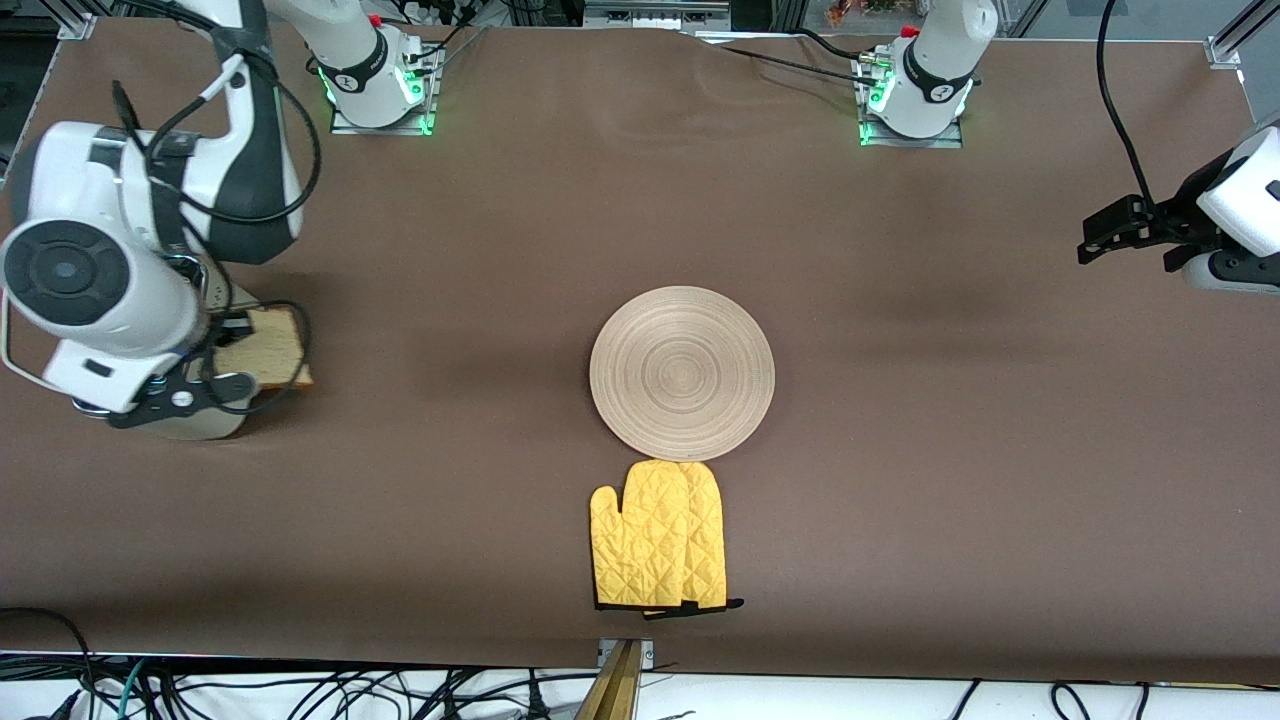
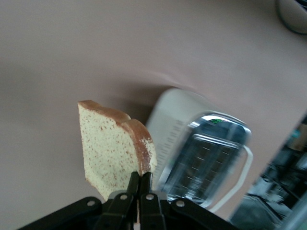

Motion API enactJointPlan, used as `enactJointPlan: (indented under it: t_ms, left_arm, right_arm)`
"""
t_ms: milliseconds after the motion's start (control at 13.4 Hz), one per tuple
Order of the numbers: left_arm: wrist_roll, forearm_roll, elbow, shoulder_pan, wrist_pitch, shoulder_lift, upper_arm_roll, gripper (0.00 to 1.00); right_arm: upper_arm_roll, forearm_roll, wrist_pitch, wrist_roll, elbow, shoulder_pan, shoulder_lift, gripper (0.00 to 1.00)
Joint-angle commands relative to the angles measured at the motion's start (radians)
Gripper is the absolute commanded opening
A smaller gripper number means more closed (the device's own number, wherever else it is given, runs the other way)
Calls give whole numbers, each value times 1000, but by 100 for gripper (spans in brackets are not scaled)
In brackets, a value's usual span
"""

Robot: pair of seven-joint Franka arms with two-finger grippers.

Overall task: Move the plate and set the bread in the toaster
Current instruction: 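Lift the bread with the right gripper and carry it to the toaster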

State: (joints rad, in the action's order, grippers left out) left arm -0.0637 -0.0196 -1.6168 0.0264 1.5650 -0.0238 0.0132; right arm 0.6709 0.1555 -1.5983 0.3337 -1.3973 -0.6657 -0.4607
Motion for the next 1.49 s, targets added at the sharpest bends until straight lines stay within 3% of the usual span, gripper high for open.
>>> enactJointPlan:
  t_ms: [0, 224, 523, 1420]
  left_arm:
    - [8, -11, 26, -2, -25, -4, 1, 100]
    - [8, -11, 26, -2, -26, -4, 1, 100]
    - [8, -11, 28, -2, -28, -5, 2, 100]
    - [8, -11, 29, -2, -28, -5, 2, 100]
  right_arm:
    - [21, 131, 17, 42, -3, -15, 10, 0]
    - [38, 245, 17, 41, -3, 6, 19, 0]
    - [-31, 351, 14, 22, -6, 129, 57, 0]
    - [-39, 377, 4, -122, -88, 149, 8, 0]
